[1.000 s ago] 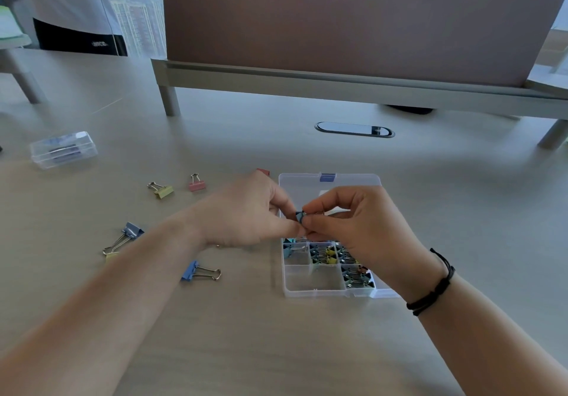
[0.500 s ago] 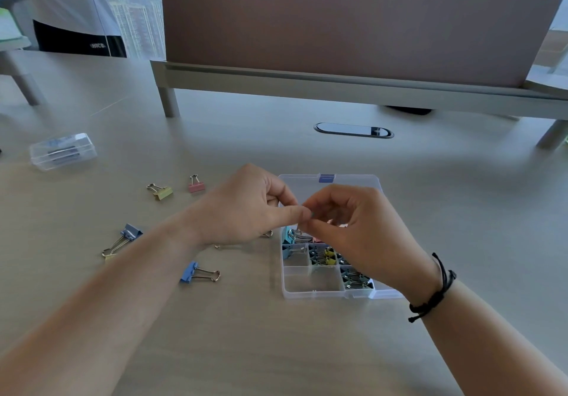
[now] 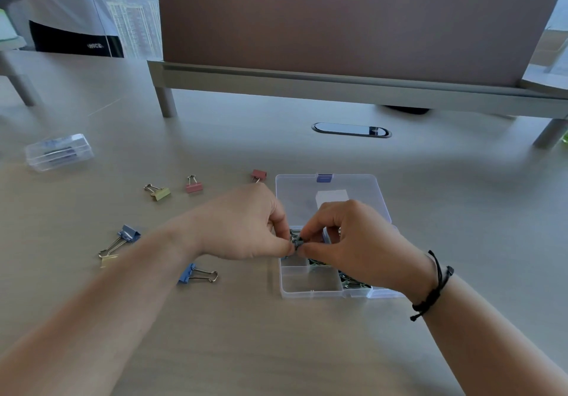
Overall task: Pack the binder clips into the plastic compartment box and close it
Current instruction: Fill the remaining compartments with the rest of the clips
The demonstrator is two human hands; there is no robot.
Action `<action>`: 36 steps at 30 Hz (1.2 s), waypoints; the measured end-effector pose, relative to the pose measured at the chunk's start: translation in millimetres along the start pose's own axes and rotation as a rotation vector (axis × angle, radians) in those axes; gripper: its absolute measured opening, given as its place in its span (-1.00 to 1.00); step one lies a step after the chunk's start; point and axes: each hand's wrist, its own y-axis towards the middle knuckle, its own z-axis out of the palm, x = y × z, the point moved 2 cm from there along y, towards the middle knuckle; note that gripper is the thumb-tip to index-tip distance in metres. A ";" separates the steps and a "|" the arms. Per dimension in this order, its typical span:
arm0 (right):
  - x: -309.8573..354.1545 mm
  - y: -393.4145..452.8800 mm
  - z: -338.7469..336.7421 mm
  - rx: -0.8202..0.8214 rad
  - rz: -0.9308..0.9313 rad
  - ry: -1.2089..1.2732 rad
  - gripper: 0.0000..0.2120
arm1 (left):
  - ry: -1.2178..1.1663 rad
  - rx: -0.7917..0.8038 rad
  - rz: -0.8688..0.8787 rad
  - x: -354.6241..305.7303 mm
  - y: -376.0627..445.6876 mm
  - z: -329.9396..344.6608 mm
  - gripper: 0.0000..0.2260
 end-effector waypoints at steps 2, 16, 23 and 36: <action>0.8 -0.1 0.8 -0.005 -0.023 -0.043 -0.92 | 0.030 -0.002 -0.005 -0.7 0.7 2.1 -0.90; 3.0 -0.2 7.2 -0.014 -0.053 -0.144 -0.90 | 0.258 -0.162 -0.004 -5.8 4.2 17.5 -0.78; 1.4 0.1 9.3 -0.059 -0.033 -0.158 -0.90 | 0.121 -0.225 -0.131 -0.3 8.8 19.2 -0.74; 2.8 -1.9 3.5 -0.007 -0.030 -0.187 -0.84 | -0.761 -0.110 -0.205 -1.5 4.7 -3.7 -0.82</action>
